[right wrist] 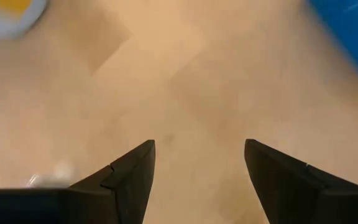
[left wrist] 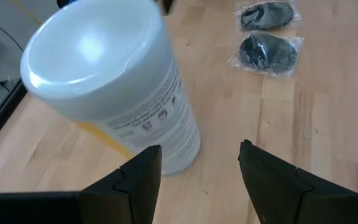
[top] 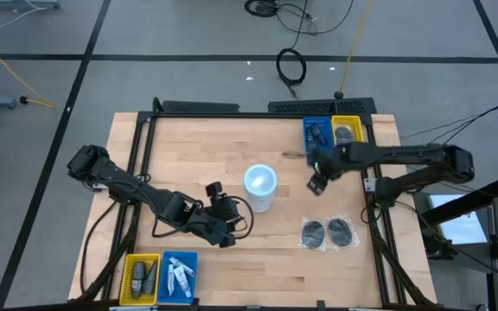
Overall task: Pick & Place Travel size toiletries
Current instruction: Put the black hairbrush into the top yellow bin
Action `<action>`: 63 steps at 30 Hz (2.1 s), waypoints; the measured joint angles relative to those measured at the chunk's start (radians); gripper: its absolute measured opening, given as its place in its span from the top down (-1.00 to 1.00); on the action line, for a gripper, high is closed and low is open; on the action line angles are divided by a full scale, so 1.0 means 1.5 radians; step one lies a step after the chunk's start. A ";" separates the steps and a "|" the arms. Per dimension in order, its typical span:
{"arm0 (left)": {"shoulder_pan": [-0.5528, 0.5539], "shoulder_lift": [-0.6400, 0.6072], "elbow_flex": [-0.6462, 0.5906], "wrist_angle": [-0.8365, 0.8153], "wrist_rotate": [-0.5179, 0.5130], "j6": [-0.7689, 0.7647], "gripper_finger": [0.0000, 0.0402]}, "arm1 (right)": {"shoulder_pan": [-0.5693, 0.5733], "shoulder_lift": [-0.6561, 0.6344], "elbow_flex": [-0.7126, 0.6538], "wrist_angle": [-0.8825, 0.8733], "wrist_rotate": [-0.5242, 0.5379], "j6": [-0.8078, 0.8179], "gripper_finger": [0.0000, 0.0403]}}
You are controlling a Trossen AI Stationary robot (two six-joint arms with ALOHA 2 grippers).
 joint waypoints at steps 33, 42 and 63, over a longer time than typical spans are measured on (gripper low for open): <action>0.000 0.000 0.000 -0.014 0.001 -0.033 -0.06 | 0.363 0.004 -0.194 0.247 -0.094 0.327 -0.19; 0.000 0.003 0.000 -0.014 0.001 -0.033 -0.06 | 0.375 0.004 -0.211 0.271 -0.123 0.328 -0.19; 0.000 0.003 0.000 -0.014 0.001 -0.033 -0.06 | 0.384 0.004 -0.211 0.272 -0.125 0.343 0.02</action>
